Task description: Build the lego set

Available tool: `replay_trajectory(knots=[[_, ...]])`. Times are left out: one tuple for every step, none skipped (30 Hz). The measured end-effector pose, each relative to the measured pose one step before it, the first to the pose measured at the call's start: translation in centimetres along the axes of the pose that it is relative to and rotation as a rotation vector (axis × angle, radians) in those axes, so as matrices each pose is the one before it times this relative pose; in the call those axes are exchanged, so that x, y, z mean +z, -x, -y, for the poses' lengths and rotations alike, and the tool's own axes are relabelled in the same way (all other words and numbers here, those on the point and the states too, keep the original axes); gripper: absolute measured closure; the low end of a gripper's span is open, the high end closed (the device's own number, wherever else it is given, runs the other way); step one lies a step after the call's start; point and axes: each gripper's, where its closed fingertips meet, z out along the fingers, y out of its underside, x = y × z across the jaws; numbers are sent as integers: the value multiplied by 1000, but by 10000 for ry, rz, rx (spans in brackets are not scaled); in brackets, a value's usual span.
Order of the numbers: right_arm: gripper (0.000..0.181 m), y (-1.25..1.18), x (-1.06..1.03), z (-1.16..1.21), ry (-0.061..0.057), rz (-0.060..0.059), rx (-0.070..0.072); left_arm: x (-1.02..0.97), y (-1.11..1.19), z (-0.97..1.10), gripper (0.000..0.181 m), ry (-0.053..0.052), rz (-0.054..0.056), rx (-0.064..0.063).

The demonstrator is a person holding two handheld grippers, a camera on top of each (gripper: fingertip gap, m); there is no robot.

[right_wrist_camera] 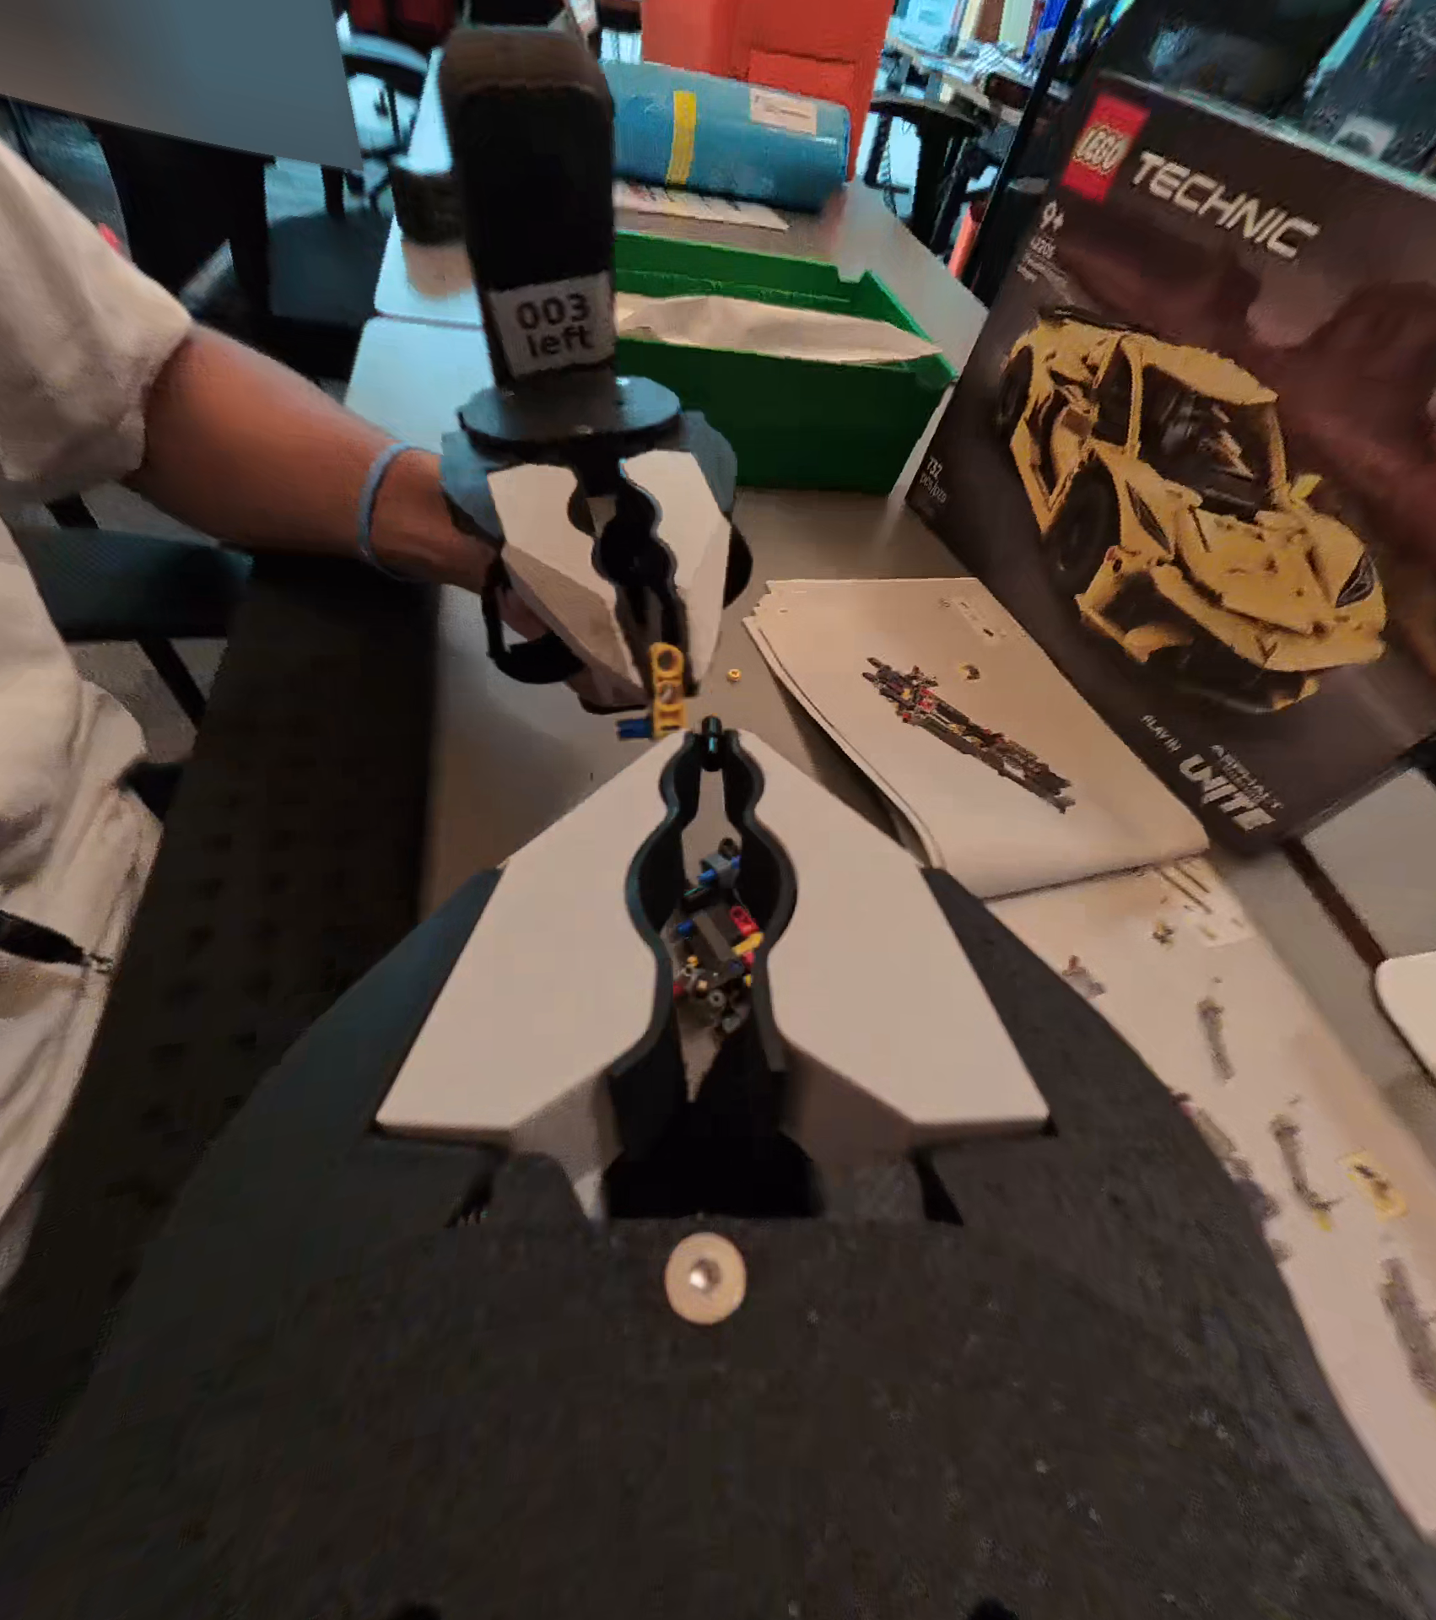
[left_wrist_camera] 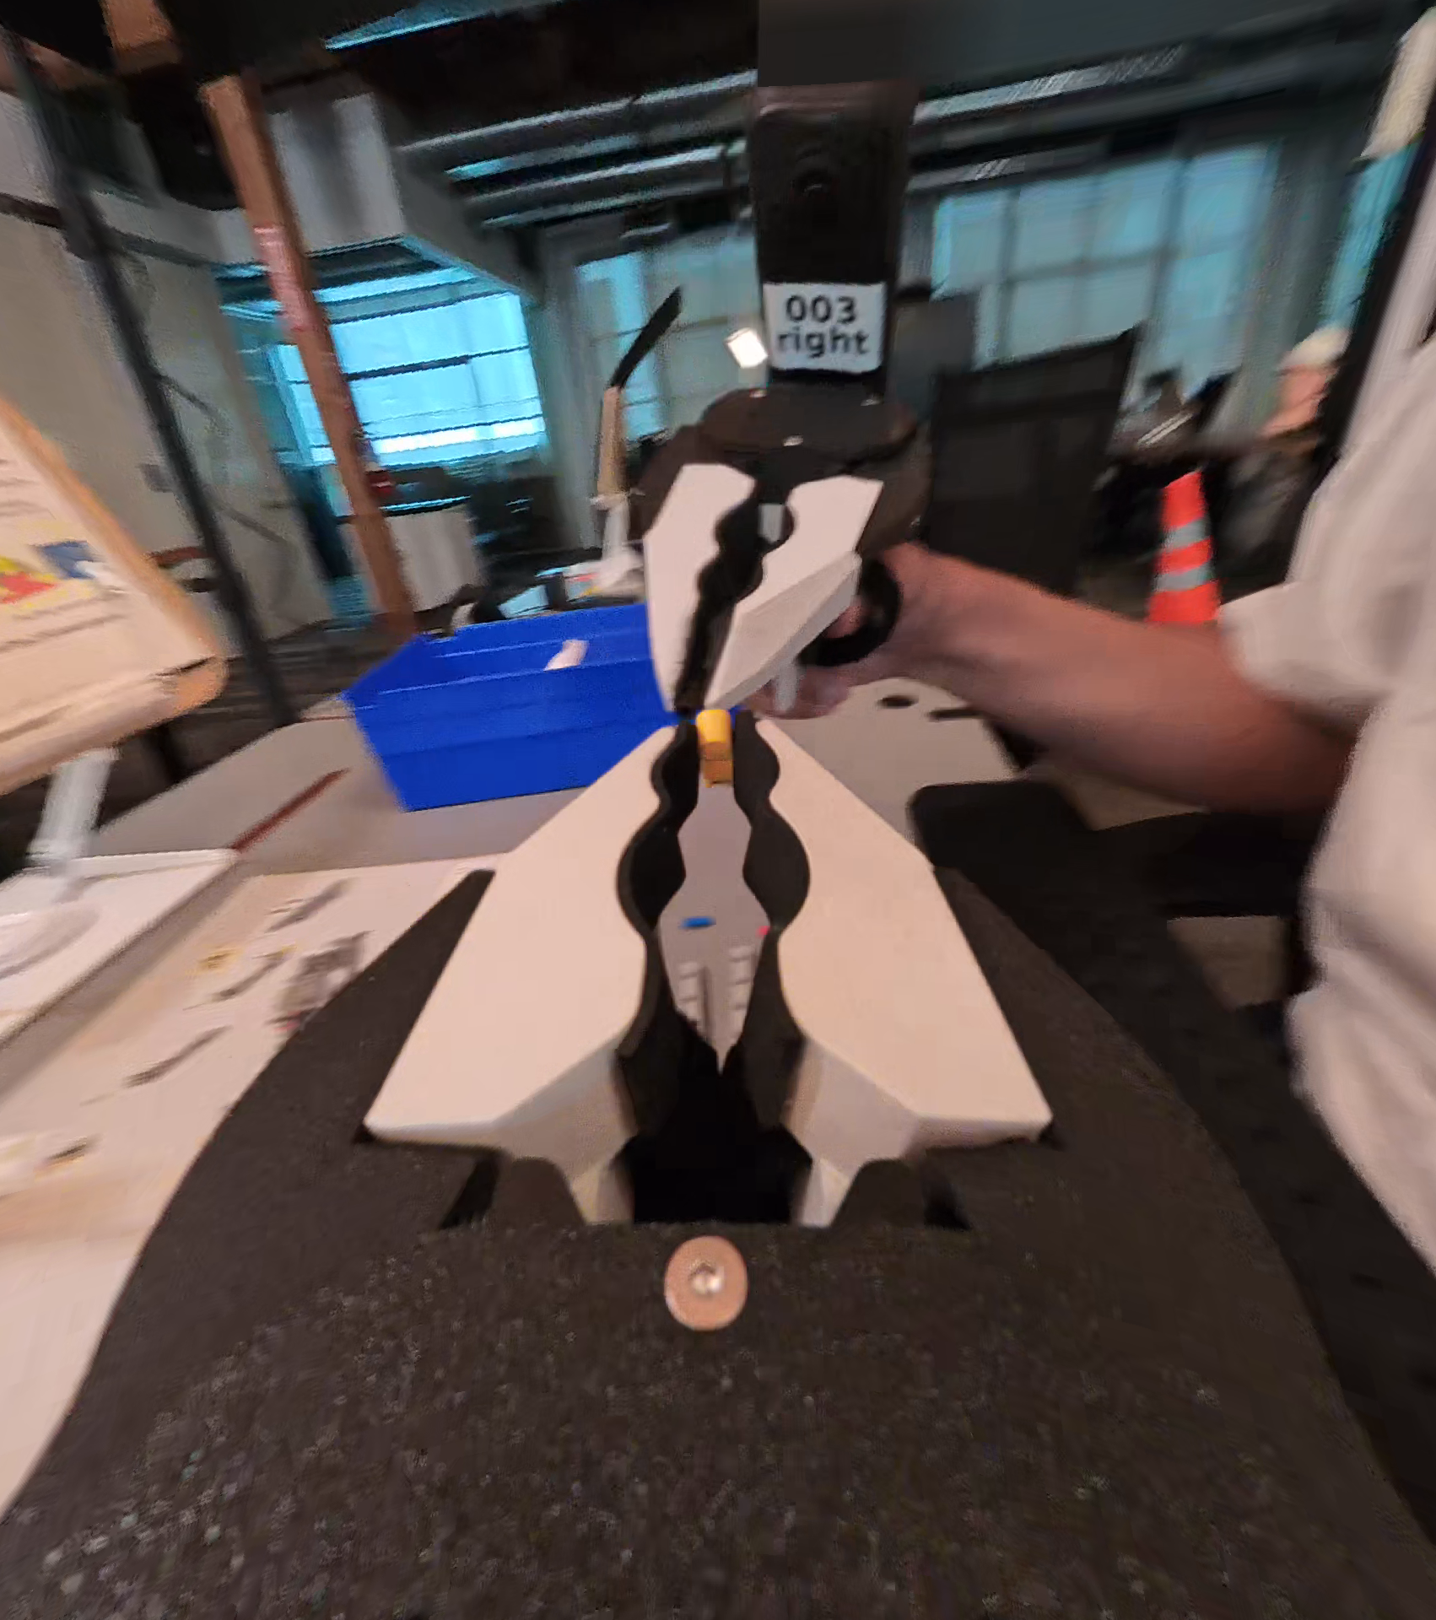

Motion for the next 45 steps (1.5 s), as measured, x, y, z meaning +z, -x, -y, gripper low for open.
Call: replay_trajectory(knots=[[178,81,33,181,243,55,-393,-16,-428,324,175,-301,-451,-533],[178,268,21,418,8,144,-428,2,-151,305,175,-306,-237,-448],[178,472,70,318,20,294,-313,-43,-209,420,175,-353,-251,-389],[178,339,56,-4,247,214,-216,-16,-292,308,175,-255,-321,-381],[178,205,10,149,100,98,-251,-17,-177,76,175,-88,-203,-288],[178,137,39,271,-20,56,-203,-18,-54,-16,175,-12,-88,-147],[178,89,52,180,55,37,-139,6,-201,-27,175,10,-156,-130],[178,139,55,238,-5,38,-166,23,-195,-34,175,19,-160,-234],[178,101,26,129,33,14,-128,-11,-106,66,175,-40,-166,-399],[178,-54,-19,10,112,-77,-139,-27,3,26,175,-8,-168,-519],[178,87,55,-66,118,-13,-168,-11,208,-30,175,36,-43,-484],[178,156,60,-6,69,47,-124,16,45,-86,175,1,-124,-353],[178,12,9,96,31,-14,-101,19,-67,-28,175,-66,-173,-323],[178,-46,37,-43,82,-34,-82,14,-30,25,175,-111,-139,-307],[178,82,-11,-15,46,85,-49,14,-40,-66,175,-39,-161,-290],[178,22,10,-124,120,50,-28,7,60,-77,175,-21,-98,-266],[178,-22,35,-134,111,-1,-71,-11,79,-53,176,-35,-74,-210],[178,137,31,-88,128,79,-106,-2,-29,-134,175,16,-131,-208],[178,136,16,-39,183,60,-139,2,-64,-116,175,16,-136,-188],[178,57,-22,88,129,-2,-168,0,-110,-3,175,-44,-160,-204],[178,128,-27,48,169,52,-187,23,-124,-68,175,21,-164,-211],[178,70,1,-92,294,19,-167,20,20,-100,175,58,-73,-158],[178,100,49,-221,372,22,-224,9,108,-212,175,121,-12,-119],[178,159,86,-237,428,56,-245,5,117,-255,175,139,2,-85],[178,110,78,-117,340,40,-188,-23,79,-177,175,84,-9,-57],[178,30,65,-125,317,19,-159,-22,91,-89,175,32,6,-45],[177,83,21,-64,246,55,-180,8,34,-112,175,35,-24,-46],[178,100,34,-117,268,84,-148,55,102,-109,175,32,14,-57],[178,70,21,-112,249,67,-118,40,72,-88,175,-6,-8,-58],[178,47,4,-23,157,68,-48,18,4,-56,175,-18,-63,-85],[178,54,-34,57,88,64,-38,16,-77,-9,175,-24,-97,-47],[178,-83,-72,127,8,-20,-2,-23,-93,121,175,-86,-80,-25],[178,-84,-43,63,-18,11,95,-14,-48,115,175,-110,-50,-33],[178,-65,-21,52,-55,50,159,-12,-23,110,175,-131,-57,-63],[178,-145,-12,79,-135,-20,187,-43,-9,178,175,-169,-52,-94],[178,-72,32,-8,-119,19,176,-26,53,64,175,-91,-7,-54],[178,7,57,-72,-37,9,110,-21,84,-15,175,-45,25,-16],[178,-60,34,26,-57,-88,40,-23,54,47,175,-99,-24,-91],[178,-72,26,-51,43,-132,-40,6,93,43,175,-114,-38,-164],[178,-135,-9,95,14,-227,-124,-10,27,139,175,-166,-89,-175],[178,-96,-6,143,14,-192,-106,-5,-46,113,175,-132,-113,-158],[178,29,1,-15,123,-104,-167,19,-2,-15,175,-32,-56,-87],[178,-6,36,-119,189,-116,-163,6,93,-39,175,9,31,-23],[178,21,11,-21,146,-88,-104,1,-15,-22,175,-1,-39,-27],[178,48,-69,210,-86,-52,-143,9,-213,-6,175,-9,-158,-84]])
